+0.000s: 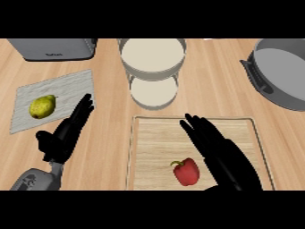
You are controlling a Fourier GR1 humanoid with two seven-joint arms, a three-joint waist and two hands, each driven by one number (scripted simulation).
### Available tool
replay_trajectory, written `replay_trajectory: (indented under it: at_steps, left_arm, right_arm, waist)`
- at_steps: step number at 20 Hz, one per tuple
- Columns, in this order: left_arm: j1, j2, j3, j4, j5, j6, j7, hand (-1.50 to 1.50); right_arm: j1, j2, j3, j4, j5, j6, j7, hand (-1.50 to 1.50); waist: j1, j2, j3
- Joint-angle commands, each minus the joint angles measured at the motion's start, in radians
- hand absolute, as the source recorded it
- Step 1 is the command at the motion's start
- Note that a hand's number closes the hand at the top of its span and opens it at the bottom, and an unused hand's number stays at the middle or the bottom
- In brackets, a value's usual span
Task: Pick the bell pepper from the tray and place it in the tiered basket
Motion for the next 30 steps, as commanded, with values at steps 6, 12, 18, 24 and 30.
replay_trajectory:
  at_steps: [6, 12, 18, 24, 30]
  left_arm:
    - [0.013, -0.027, -0.007, 0.011, -0.016, -0.012, -0.041, 0.00]
    - [-0.018, -0.044, -0.007, -0.020, -0.038, -0.008, 0.015, 0.00]
    - [0.003, -0.032, 0.015, 0.002, -0.040, -0.032, -0.027, 0.00]
    - [0.078, -0.009, 0.016, -0.060, -0.036, -0.073, -0.025, 0.00]
    - [-0.011, -0.046, 0.066, -0.020, -0.073, -0.073, 0.019, 0.00]
  right_arm:
    - [-0.063, 0.022, 0.144, -0.378, 0.071, 0.448, 0.612, -1.50]
    - [-0.037, 0.164, 0.256, -0.373, 0.195, 0.503, 0.779, -1.50]
    - [-0.034, 0.220, 0.228, -0.265, 0.302, 0.533, 0.802, -1.50]
    - [0.044, 0.287, 0.183, -0.196, 0.307, 0.540, 0.760, -1.50]
    - [0.088, 0.302, 0.116, -0.122, 0.379, 0.503, 0.599, -1.50]
  waist:
    - [0.030, 0.015, 0.007]
    - [0.038, 0.021, 0.010]
    - [0.039, 0.021, 0.009]
    - [0.050, 0.023, 0.011]
    - [0.045, 0.025, 0.012]
